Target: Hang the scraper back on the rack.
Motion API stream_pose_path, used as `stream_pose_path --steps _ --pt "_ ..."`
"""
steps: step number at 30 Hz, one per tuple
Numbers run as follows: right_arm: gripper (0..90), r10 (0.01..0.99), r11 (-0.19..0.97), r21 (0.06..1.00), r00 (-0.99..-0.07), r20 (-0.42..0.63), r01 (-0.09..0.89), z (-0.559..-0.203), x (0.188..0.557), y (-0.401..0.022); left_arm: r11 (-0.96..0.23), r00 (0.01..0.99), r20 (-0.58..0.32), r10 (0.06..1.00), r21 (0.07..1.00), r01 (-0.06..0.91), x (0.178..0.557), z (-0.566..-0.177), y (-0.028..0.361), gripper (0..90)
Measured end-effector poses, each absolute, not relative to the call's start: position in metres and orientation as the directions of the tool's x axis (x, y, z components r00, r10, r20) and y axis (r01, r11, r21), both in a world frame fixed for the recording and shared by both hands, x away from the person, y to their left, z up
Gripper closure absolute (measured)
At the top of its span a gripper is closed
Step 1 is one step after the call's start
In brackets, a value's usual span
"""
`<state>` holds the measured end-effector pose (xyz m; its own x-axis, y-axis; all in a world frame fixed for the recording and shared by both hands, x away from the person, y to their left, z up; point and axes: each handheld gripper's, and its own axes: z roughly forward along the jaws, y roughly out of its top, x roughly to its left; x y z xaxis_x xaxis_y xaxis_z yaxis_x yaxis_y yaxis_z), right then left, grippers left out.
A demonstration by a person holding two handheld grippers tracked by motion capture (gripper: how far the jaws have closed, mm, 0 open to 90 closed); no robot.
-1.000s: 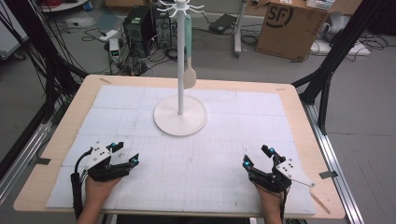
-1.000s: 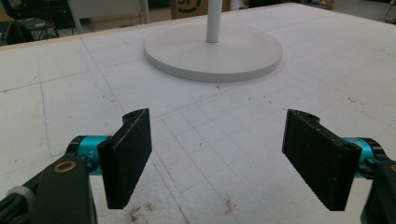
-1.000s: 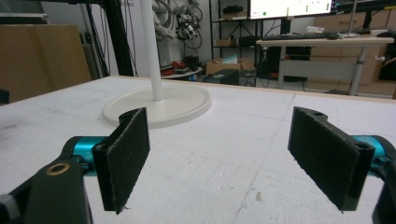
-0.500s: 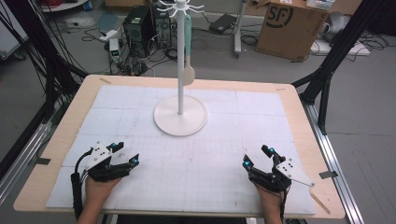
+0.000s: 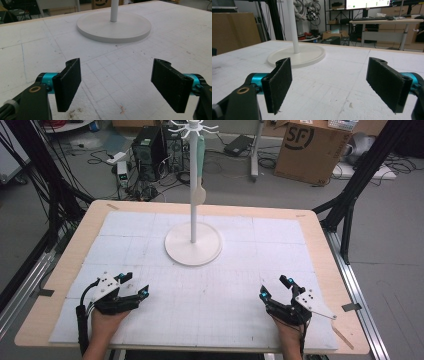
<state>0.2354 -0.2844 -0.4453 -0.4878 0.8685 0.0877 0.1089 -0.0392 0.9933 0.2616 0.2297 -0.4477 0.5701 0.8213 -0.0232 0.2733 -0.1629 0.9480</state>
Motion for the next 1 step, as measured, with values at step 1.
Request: stream_pose_path --steps 1 --pt "19.7 0.868 -0.037 0.994 -0.489 0.084 0.105 -0.4454 0.2355 -0.2845 -0.163 0.571 -0.023 0.82 0.948 0.274 0.2617 -0.4476 0.2298 24.7"
